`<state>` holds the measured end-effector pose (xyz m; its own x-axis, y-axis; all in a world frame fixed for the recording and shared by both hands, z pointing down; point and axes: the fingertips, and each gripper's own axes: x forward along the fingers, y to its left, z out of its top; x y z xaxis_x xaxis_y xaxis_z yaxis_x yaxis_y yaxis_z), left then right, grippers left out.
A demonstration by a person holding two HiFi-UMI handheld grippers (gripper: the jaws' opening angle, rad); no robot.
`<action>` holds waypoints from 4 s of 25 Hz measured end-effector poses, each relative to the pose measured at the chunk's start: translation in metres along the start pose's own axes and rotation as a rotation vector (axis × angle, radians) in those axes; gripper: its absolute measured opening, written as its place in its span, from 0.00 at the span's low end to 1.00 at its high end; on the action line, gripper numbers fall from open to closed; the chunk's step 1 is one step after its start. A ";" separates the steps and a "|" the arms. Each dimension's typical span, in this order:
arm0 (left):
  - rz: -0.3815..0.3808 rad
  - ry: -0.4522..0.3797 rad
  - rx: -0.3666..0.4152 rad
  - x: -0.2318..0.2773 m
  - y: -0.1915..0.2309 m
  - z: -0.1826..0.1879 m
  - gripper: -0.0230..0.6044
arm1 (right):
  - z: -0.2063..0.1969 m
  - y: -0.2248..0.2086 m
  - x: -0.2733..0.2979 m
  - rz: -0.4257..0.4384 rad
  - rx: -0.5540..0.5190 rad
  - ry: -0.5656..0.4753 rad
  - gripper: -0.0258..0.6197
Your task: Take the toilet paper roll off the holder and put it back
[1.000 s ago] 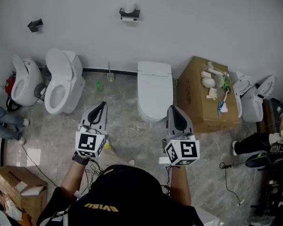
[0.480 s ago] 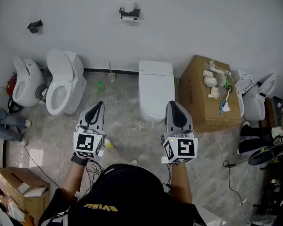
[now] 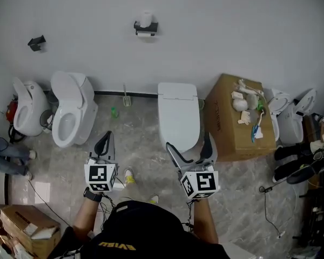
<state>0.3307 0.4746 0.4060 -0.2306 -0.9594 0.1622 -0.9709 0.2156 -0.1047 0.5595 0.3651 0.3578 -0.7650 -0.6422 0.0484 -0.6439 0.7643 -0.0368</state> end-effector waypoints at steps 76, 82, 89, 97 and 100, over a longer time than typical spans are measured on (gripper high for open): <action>-0.553 -0.162 -0.066 0.742 0.314 0.074 0.05 | 0.001 -0.143 0.814 -0.322 -0.080 0.105 0.94; -0.582 -0.151 -0.078 0.766 0.313 0.053 0.05 | -0.021 -0.145 0.833 -0.332 -0.079 0.110 0.94; -0.639 -0.163 -0.045 0.768 0.296 0.056 0.05 | -0.015 -0.144 0.833 -0.327 -0.090 0.120 0.94; -0.636 -0.152 -0.044 0.762 0.295 0.057 0.05 | -0.010 -0.141 0.833 -0.302 -0.086 0.123 0.94; -0.638 -0.156 -0.048 0.762 0.290 0.059 0.05 | -0.009 -0.147 0.830 -0.310 -0.086 0.126 0.94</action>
<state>-0.1230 -0.2047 0.4418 0.3996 -0.9161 0.0337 -0.9167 -0.3995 0.0090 0.0193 -0.2803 0.4119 -0.5221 -0.8363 0.1672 -0.8378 0.5396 0.0832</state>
